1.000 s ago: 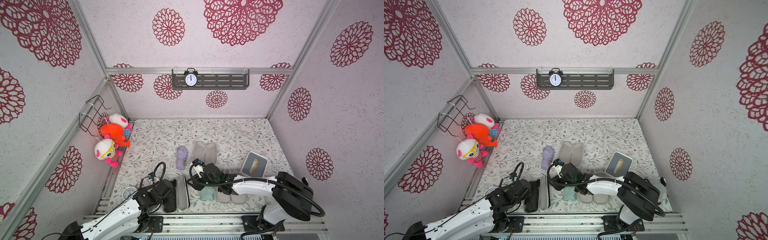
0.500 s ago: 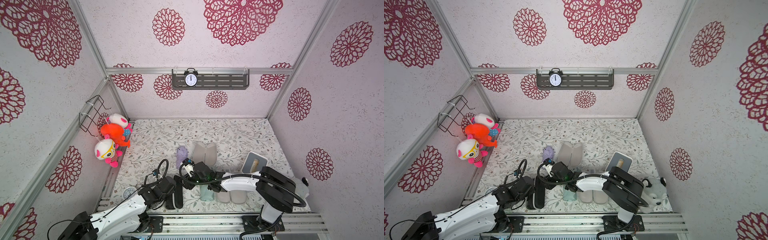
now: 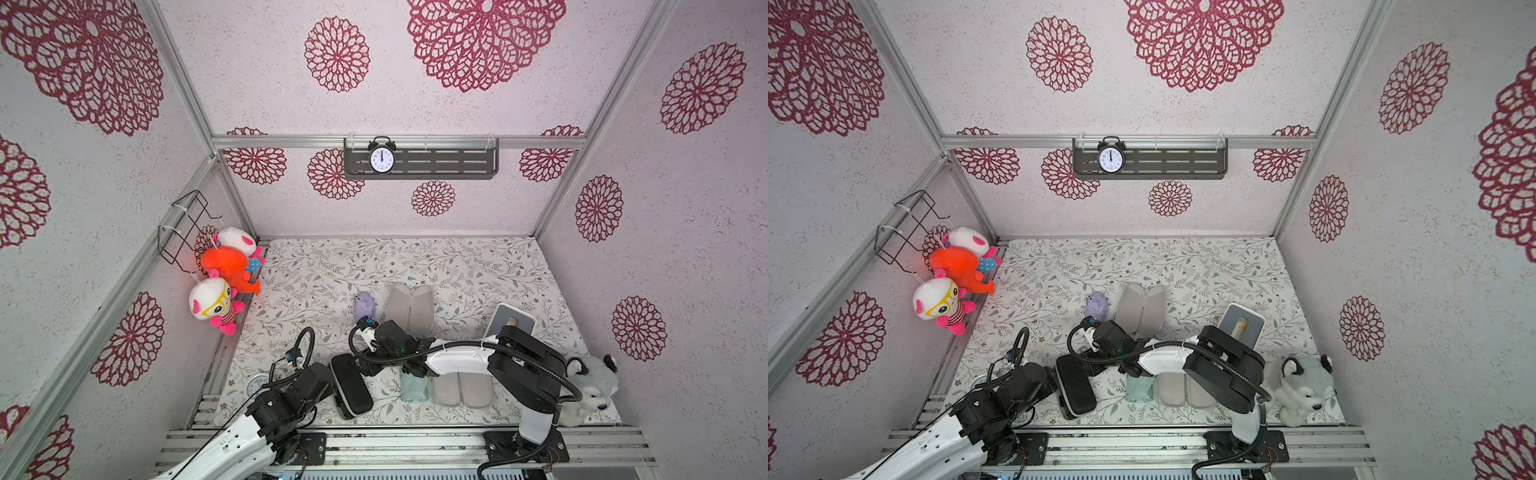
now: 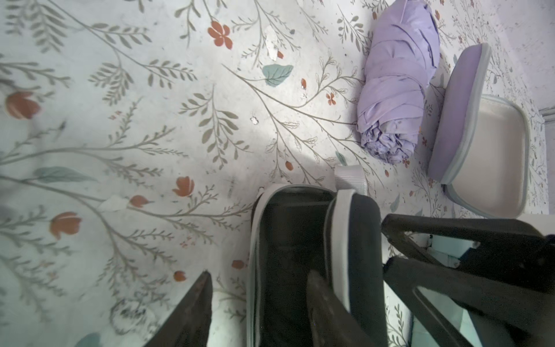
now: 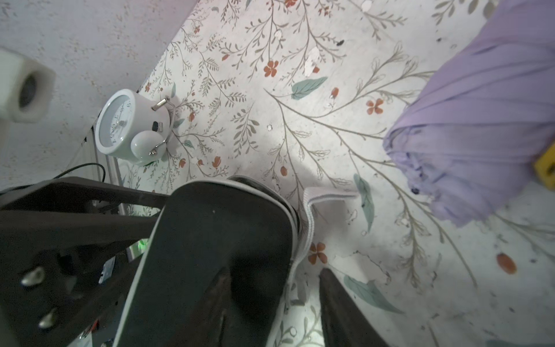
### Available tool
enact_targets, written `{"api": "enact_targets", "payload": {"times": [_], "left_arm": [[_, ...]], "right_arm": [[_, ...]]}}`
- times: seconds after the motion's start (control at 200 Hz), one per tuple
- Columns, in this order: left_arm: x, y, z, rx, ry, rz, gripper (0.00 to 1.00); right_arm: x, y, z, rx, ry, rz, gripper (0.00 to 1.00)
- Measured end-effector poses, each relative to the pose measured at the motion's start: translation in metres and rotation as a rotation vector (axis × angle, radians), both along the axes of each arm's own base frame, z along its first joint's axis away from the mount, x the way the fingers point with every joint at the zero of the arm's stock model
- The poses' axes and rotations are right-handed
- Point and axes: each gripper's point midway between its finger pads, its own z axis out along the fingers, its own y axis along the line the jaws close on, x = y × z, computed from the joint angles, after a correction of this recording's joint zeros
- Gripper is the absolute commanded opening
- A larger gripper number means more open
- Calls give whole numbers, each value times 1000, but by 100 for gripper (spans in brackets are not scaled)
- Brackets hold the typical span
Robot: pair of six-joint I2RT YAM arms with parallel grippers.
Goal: Put umbrellas into zippered umbrella sleeves
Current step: Close the umbrella sleeve at the center of the board.
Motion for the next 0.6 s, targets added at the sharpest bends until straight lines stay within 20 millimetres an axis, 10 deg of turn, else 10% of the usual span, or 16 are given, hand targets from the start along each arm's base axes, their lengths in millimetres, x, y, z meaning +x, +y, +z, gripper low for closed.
{"api": "enact_targets", "payload": {"times": [0.315,0.595], "left_arm": [[-3,7,4,-21,-25,21,84],[2,-7,-10,-44,-17,-14,76]], "right_arm": [[-8,9,2,-9,6,24,54],[-14,20,4,1,-8,33,55]]}}
